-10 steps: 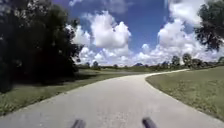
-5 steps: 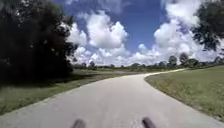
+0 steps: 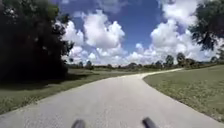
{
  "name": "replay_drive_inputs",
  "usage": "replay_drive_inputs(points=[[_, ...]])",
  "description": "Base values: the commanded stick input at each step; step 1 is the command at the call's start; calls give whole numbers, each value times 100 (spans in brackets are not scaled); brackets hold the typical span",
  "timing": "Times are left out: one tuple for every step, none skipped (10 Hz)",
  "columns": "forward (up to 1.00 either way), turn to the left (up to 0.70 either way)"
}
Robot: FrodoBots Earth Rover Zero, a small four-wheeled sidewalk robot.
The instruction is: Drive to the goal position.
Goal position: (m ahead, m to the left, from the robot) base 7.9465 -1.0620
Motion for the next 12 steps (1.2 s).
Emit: replay_drive_inputs(points=[[70,0],[70,0],[70,0],[70,0],[70,0],[70,0],[70,0],[70,0],[70,0],[70,0],[70,0],[70,0]])
